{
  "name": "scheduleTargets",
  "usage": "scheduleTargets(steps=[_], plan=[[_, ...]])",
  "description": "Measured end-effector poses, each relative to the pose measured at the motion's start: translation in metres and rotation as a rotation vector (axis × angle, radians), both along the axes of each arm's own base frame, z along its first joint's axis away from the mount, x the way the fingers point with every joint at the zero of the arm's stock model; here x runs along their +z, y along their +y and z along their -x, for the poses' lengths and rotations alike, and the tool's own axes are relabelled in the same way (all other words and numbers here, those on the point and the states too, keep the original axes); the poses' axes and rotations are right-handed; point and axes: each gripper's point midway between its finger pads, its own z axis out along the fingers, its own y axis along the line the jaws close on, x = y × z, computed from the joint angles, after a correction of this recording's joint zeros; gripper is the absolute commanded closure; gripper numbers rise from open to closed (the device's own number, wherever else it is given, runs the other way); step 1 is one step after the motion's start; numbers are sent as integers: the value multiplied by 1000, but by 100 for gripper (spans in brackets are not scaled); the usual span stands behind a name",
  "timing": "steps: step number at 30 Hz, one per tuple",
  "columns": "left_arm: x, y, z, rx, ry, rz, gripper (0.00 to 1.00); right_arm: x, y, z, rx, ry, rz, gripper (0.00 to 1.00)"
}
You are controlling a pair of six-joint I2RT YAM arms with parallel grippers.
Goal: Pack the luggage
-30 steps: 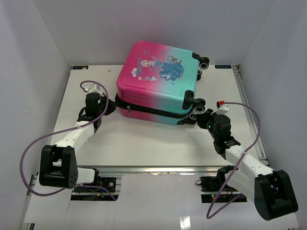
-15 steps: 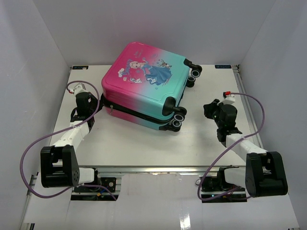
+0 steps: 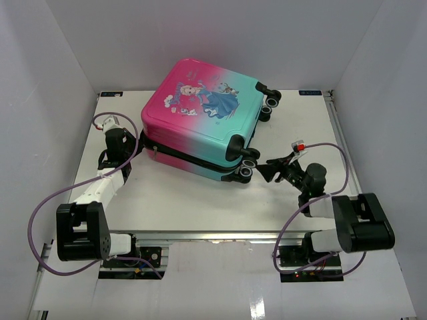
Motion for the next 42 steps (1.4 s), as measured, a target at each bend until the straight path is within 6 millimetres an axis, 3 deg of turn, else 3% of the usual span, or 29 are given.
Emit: scheduleTargets(steps=[5,8,22,29,42], plan=[[1,-1,0,-5,-3,1,100,-65,18,22,127,236,-22,25],[1,-1,0,-8,-3,0,100,-76,27,30,182,279,-23,26],[1,-2,-1,-12,-5,1,100,-27,49,28,310,10,23,24],[1,-1,0,-13,-5,2,100,-8,62,9,341,-75,31,24],[1,1,0,-4,-8,-4,100,-25,83,10,425,-66,56,27]])
